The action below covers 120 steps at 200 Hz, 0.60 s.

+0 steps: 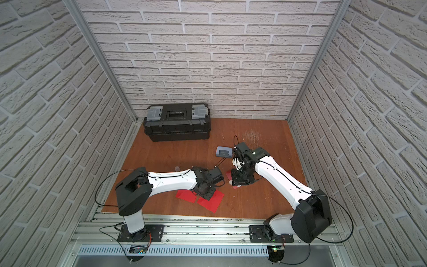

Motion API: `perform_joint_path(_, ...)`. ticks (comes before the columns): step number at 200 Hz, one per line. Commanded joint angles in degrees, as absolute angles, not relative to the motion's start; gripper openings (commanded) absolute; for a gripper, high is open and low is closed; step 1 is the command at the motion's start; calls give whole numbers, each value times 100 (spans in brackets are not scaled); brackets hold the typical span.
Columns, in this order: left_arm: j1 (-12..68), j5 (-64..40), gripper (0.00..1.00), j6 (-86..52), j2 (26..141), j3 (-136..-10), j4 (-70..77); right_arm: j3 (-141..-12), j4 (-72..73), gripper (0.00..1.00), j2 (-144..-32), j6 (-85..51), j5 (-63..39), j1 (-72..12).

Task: Seal the envelope with a glue stick
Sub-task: Seal the envelope at the center of the board.

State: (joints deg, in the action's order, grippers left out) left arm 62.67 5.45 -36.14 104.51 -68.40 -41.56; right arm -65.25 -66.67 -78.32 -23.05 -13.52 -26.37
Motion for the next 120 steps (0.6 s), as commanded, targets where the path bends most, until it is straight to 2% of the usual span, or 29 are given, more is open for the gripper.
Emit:
perform_joint_path(1,6240,466,20,-3621,10378,-6860,-4266,-6671,-6740,3,-7727,-2219,-1309,-2663)
perform_joint_path(120,6623,707,19,-3628,11475,-6706,-4611,-6677,-6770,3,-7757,-2172,-1288,-2665)
